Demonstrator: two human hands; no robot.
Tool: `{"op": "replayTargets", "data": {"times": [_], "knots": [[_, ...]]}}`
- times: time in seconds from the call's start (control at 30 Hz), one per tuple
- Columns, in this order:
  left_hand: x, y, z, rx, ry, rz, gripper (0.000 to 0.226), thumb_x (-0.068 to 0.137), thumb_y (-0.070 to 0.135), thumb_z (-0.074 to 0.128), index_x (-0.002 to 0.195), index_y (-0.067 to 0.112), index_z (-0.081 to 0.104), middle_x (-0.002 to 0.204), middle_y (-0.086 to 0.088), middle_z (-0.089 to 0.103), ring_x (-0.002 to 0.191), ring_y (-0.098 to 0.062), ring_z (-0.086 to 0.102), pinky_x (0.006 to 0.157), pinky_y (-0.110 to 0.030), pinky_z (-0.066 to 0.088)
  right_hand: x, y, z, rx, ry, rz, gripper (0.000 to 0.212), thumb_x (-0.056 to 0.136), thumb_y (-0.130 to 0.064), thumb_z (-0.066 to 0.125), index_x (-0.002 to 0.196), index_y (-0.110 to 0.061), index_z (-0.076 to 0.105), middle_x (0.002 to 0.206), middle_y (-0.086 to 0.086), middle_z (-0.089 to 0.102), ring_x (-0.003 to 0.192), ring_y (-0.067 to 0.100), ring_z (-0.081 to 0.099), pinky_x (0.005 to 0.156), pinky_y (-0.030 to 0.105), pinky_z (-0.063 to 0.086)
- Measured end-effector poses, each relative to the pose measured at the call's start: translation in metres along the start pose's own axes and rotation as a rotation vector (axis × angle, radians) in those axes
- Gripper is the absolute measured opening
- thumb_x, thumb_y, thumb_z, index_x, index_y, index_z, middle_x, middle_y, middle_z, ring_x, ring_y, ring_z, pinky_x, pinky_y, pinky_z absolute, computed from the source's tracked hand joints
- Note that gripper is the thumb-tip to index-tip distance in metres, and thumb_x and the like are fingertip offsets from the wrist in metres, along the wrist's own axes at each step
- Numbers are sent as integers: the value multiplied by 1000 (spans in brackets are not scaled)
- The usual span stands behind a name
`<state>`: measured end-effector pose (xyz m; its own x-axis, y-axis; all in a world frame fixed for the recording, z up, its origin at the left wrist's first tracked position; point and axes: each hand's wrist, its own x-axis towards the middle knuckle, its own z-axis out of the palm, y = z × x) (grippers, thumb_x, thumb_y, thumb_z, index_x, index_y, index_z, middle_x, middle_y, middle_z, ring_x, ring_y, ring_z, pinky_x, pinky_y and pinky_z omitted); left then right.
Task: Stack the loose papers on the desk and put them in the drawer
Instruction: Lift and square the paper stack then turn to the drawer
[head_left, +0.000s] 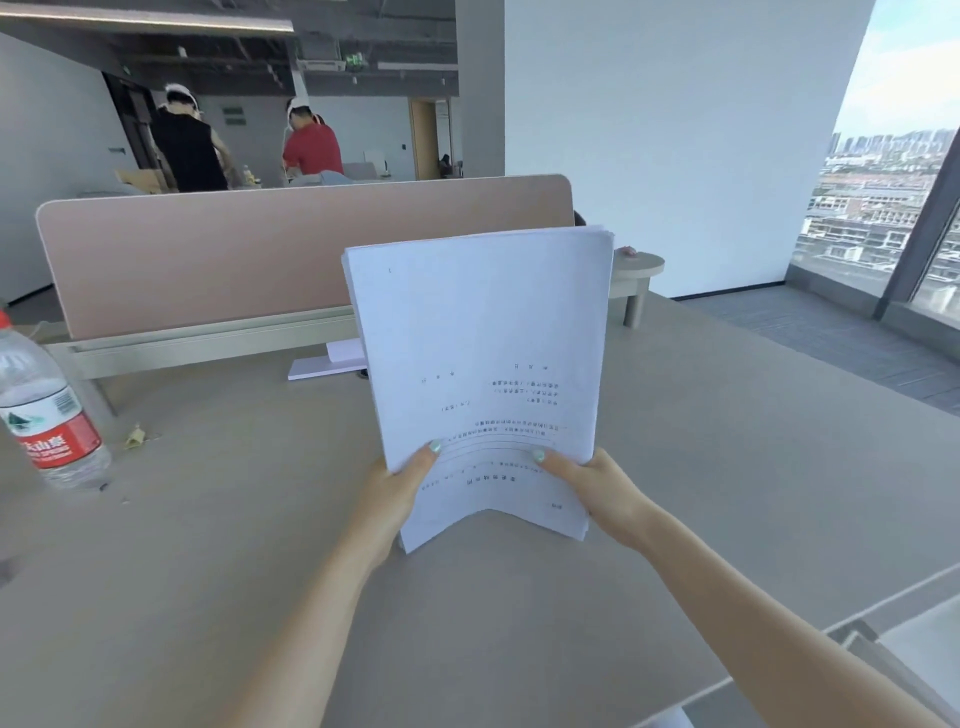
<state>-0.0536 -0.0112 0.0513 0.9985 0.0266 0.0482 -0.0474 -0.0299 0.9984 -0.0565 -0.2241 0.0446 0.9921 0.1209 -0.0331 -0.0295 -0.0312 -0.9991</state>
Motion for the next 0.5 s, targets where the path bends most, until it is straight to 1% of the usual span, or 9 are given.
{"op": "replayTargets", "data": {"times": [0.03,0.1,0.13,0.23,0.3,0.37,0.4,0.43,0.5], "knots": [[1,-1,0,1,9,8,6,89,36,55,91,41,59,91,31,57,88,10,52,75,-20,41,-1,0,0,-2,7,-9,13,88,-24,61,98,-27,70,104,-2,74,96,17,71,84,35,56],[1,-1,4,6,14,26,8,90,37,54,97,38,59,93,30,58,91,6,55,82,-23,40,-6,-2,-5,-23,44,-17,13,89,-23,60,98,-25,70,104,1,74,97,21,70,89,41,55],[1,-1,7,9,3,28,9,90,38,53,96,37,59,93,29,59,91,3,57,82,-23,40,-10,-2,-9,-38,68,-15,15,89,-23,60,100,-22,70,105,3,74,97,23,70,90,44,54],[0,8,20,30,-73,13,11,89,38,54,85,36,65,84,27,66,88,4,60,69,-19,44,-29,-6,-31,-35,105,-18,22,89,-24,61,107,-14,69,108,7,74,97,25,71,90,48,54],[3,20,33,68,-172,14,11,87,38,57,84,35,68,79,26,71,92,-2,63,74,-23,48,-50,-11,-50,17,111,-37,25,88,-23,61,110,-12,68,111,9,73,100,28,69,90,48,53],[5,39,53,78,-293,15,15,86,38,58,93,31,69,85,21,74,94,-9,67,82,-30,52,-76,-18,-70,74,131,-46,28,87,-23,62,112,-12,67,115,10,71,104,30,68,91,48,52],[6,48,65,47,-355,11,19,87,35,57,99,27,69,89,16,75,93,-11,69,82,-33,53,-89,-19,-81,98,149,-42,29,86,-22,63,113,-11,66,116,11,70,105,31,67,91,48,52],[6,58,78,3,-424,4,20,88,32,55,102,24,68,90,13,76,90,-10,71,79,-32,53,-104,-20,-90,113,167,-32,30,85,-21,65,113,-10,67,116,12,70,105,32,67,91,48,52],[4,75,106,-79,-549,-23,19,89,30,53,98,24,68,84,11,77,78,-7,73,71,-30,53,-136,-22,-106,120,207,-3,30,82,-21,68,110,-9,68,115,13,71,103,33,68,88,46,54]]}}
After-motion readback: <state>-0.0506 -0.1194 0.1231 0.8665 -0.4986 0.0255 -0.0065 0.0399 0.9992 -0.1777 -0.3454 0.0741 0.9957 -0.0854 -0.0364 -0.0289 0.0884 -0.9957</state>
